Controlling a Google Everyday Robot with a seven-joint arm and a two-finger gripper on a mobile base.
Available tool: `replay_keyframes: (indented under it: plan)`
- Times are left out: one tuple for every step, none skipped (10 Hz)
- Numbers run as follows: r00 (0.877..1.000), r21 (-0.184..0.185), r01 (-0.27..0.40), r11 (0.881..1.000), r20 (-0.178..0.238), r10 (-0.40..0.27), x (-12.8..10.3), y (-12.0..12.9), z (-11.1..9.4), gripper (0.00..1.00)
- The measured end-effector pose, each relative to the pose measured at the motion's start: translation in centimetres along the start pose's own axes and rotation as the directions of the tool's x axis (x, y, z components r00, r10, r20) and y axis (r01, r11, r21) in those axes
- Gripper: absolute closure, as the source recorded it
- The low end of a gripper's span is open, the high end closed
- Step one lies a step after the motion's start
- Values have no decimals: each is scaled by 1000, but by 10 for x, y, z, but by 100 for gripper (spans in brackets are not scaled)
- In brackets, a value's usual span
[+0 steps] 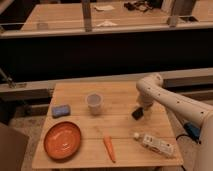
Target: Place the eraser in the ceramic cup
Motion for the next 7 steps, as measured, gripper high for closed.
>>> replay_keyframes:
  plan:
    - [1000,-4,2,1000,3,-2,-2,0,0,32]
    - [1000,-8,4,1000,5,-4,-4,1,1,37]
    - [1000,-10,3,1000,6,-3,-5,1,1,40]
    - [1000,-13,2,1000,7,-2,-4,2,1,40]
    - [1000,-16,0,1000,7,0,-3,4,0,40]
    - [1000,-18,0,1000,6,0,-3,4,0,42]
    - [1000,-11,7,1000,8,-7,-1,5,-5,50]
